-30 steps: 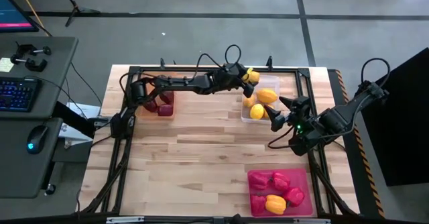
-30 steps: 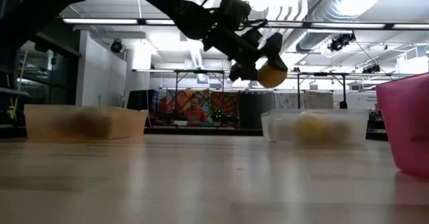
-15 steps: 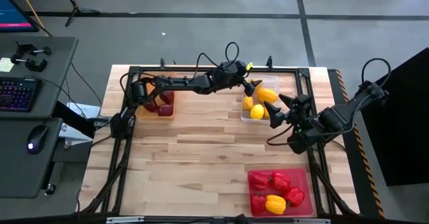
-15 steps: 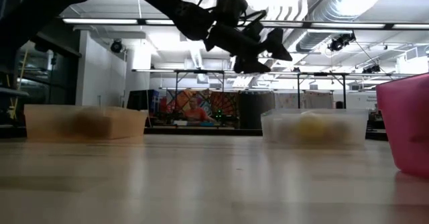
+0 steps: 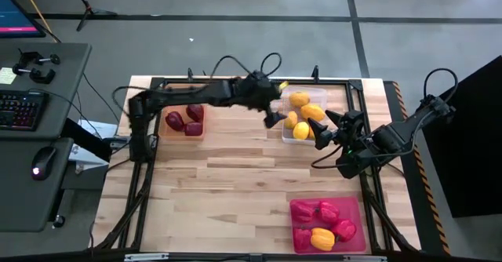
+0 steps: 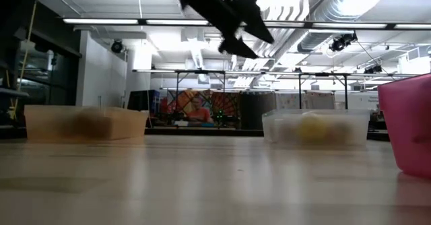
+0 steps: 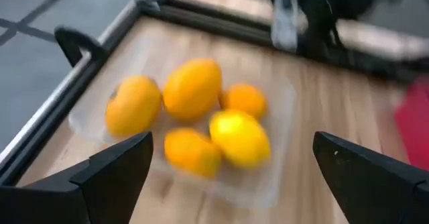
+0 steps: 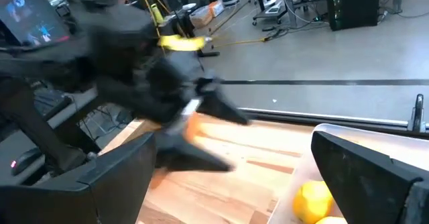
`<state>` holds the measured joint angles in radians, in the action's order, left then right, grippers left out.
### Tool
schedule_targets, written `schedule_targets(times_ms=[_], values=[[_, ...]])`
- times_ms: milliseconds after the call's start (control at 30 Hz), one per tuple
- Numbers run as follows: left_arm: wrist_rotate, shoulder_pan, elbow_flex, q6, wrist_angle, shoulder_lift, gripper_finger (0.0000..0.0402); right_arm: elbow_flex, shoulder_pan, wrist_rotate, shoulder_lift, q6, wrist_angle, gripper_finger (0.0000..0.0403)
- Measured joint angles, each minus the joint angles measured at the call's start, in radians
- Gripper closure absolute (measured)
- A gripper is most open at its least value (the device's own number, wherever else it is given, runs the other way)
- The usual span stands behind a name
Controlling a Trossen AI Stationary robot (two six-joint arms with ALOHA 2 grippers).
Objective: Sort produce into baskets
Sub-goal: Return to Home Position
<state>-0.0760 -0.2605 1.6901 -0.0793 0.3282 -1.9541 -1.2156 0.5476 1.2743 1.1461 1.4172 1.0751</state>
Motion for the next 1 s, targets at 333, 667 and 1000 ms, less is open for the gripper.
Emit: schedule_targets(times_ms=[333,667,1000], values=[[0.119,0.144,-0.466,-0.08,-0.218,0.506,0.0003,0.0,-0.009,-0.132,0.001,-0.083,-0.003,0.0018],[0.323,0.3,-1.025,-0.445,-0.454,1.0,0.0003,0.0,-0.038,-0.21,0.006,-0.094,-0.025,0.0019],[0.313,0.323,-1.281,-0.501,-0.469,1.357,0.0033,0.0,-0.123,-0.34,0.005,-0.142,-0.018,0.0238]])
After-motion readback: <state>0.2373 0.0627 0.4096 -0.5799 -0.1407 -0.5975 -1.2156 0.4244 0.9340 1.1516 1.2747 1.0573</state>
